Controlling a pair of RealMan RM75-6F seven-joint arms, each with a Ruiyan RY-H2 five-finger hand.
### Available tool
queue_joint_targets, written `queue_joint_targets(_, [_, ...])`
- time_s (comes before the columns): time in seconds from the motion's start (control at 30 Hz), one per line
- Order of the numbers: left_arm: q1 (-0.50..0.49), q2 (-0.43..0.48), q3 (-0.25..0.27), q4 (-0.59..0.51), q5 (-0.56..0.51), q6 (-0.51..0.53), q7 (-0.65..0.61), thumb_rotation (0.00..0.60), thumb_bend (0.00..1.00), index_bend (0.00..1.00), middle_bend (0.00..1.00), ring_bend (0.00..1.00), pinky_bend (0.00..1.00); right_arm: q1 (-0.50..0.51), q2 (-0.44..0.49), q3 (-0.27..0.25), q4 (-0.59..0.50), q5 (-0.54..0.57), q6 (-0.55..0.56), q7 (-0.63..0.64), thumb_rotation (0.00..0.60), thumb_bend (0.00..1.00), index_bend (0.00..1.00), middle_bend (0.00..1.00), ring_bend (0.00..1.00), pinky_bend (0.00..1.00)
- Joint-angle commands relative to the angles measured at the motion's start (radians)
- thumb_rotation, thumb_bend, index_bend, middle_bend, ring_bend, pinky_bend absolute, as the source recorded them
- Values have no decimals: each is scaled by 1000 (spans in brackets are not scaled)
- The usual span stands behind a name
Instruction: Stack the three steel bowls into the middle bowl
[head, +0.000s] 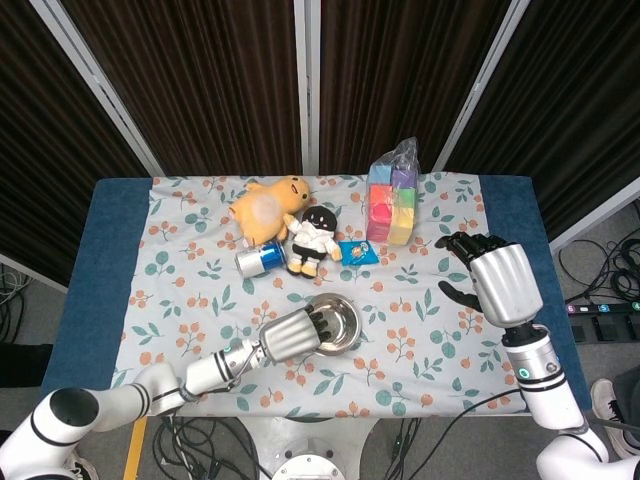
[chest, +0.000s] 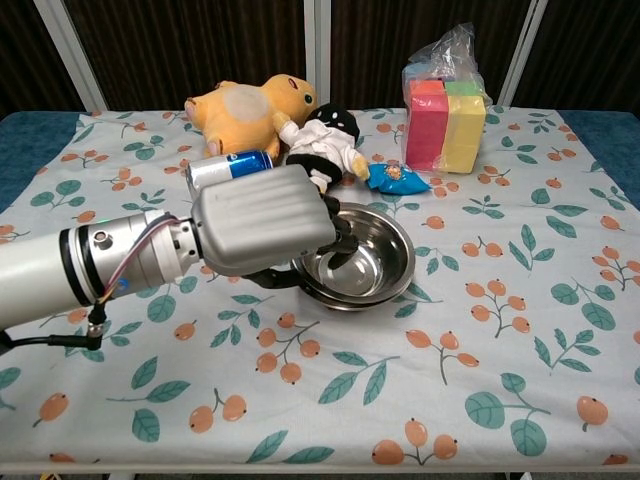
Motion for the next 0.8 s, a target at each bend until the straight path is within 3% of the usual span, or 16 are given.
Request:
queue_joint_targets(0.03, [-1, 19, -4, -19, -14, 8, -4, 600, 179, 387, 449, 360, 546, -1, 2, 0, -3, -3, 2, 0, 600, 26, 389, 464, 544, 659])
queue_joint_targets(0.17, [22, 84, -27, -69, -50, 41, 28, 600, 172, 383, 442, 354, 541, -1, 3, -1, -10, -6, 1, -3, 600, 26, 389, 464, 545, 659])
queue_joint_targets(0.27, [92, 172, -47, -141, -121, 87, 54, 600, 171, 383, 442, 354, 541, -5, 1, -15, -11, -17, -3, -13, 600, 26, 388, 464, 545, 659])
queue_joint_targets(0.43, [302, 339, -60, -333, -343, 169, -18, 600, 167, 383, 441, 354, 541, -32, -24, -76, 31, -45, -7, -18, 600, 26, 388, 464, 544, 659])
queue_joint_targets(0.53, [413, 432, -38, -447, -439, 206, -99, 600, 147, 380, 430, 348, 511, -69, -52, -133, 90, -80, 13, -14, 600, 25, 388, 464, 530, 656])
queue_joint_targets(0.67, [527, 481, 4, -480, -444, 319, -97, 600, 127, 366, 387, 291, 433, -139, -101, -216, 207, -130, 63, -13, 600, 24, 388, 455, 411, 605])
queue_joint_targets(0.8, [606, 498, 39, -506, -444, 375, -112, 600, 126, 358, 375, 275, 417, -211, -143, -281, 320, -165, 120, 20, 600, 24, 383, 372, 251, 526])
